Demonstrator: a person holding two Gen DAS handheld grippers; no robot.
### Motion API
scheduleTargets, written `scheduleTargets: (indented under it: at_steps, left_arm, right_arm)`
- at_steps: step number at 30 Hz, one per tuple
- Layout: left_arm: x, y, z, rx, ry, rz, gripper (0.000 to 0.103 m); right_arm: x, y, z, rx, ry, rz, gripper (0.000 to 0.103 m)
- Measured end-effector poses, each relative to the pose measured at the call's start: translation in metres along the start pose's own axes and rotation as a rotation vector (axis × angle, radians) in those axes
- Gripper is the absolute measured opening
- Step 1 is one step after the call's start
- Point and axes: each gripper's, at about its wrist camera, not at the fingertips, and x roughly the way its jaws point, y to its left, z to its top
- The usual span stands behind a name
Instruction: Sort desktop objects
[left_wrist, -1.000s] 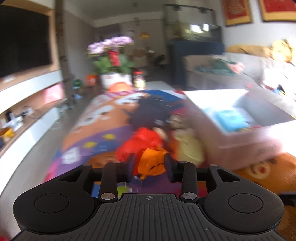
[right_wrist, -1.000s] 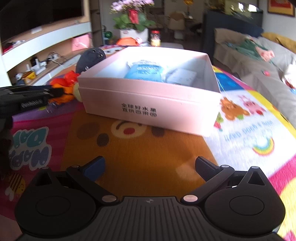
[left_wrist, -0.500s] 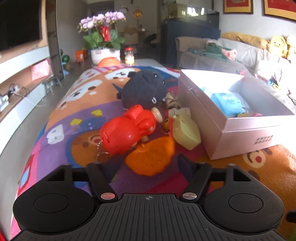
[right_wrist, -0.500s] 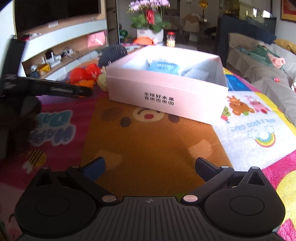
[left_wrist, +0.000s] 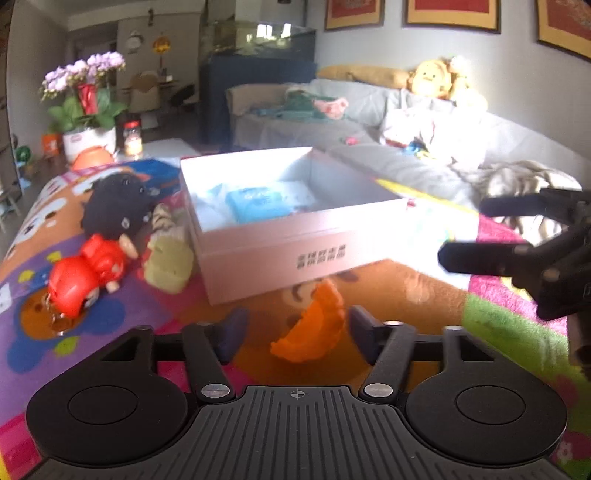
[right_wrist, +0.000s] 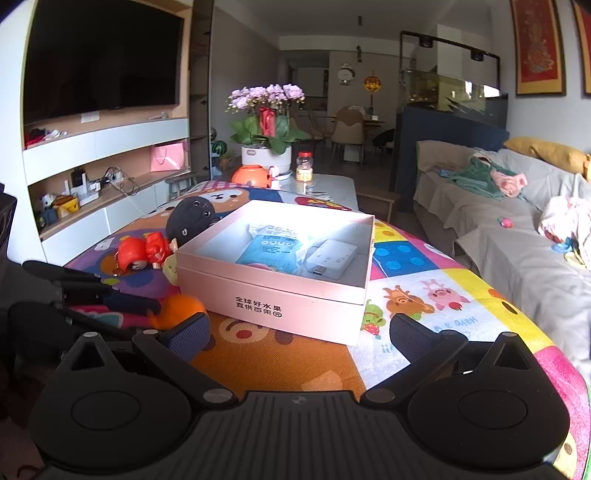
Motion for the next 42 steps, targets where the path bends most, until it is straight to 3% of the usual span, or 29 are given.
scheduleTargets:
  at_steps: [3,8,11,15,18,22,26,30,36,39,42]
  left_arm:
    - [-0.007,0.021,0.005,-0.052,-0.033,0.047,0.069]
    - [-0.003,0.076,0.017,-0.261,-0.040,0.112,0.066]
    - [0.017,0.101,0.022,-0.353,-0.019,0.150,0.057]
    - [0.046,0.117,0.023,-0.442,0.024,0.100,0.048]
    - [0.056,0.117,0.021,-0.457,0.031,0.067,0.032]
    - [0.036,0.098,0.019,-0.361,-0.006,0.092,0.022]
    - [-0.001,0.059,0.011,-0.161,-0.034,0.141,0.022]
    - [-0.027,0.021,-0.008,0.008,-0.012,0.114,0.022]
    - [-0.044,0.005,-0.026,0.016,0.026,-0.018,0.032]
    - [-0.046,0.000,-0.033,0.007,0.037,-0.067,0.047]
    - [-0.045,-0.008,-0.039,0.014,0.043,-0.092,0.055]
  right_arm:
    - [-0.003,0.001,-0.004,-0.018,-0.008,0.000,0.103]
    - [-0.002,0.002,-0.014,-0.030,-0.019,-0.027,0.103]
    - [0.004,0.004,-0.016,-0.010,-0.005,-0.019,0.103]
    - [0.002,0.009,-0.018,-0.029,-0.020,-0.017,0.103]
    - [-0.001,0.009,-0.021,-0.053,-0.034,-0.032,0.103]
    - [0.000,0.005,-0.024,-0.042,-0.018,-0.038,0.103]
    - [0.003,0.007,-0.025,-0.059,0.002,-0.029,0.103]
    - [0.003,0.012,-0.026,-0.086,0.008,-0.014,0.103]
    - [0.003,0.014,-0.025,-0.091,0.015,-0.009,0.103]
    - [0.003,0.016,-0.024,-0.114,0.020,-0.004,0.103]
    - [0.004,0.023,-0.021,-0.165,0.031,0.021,0.103]
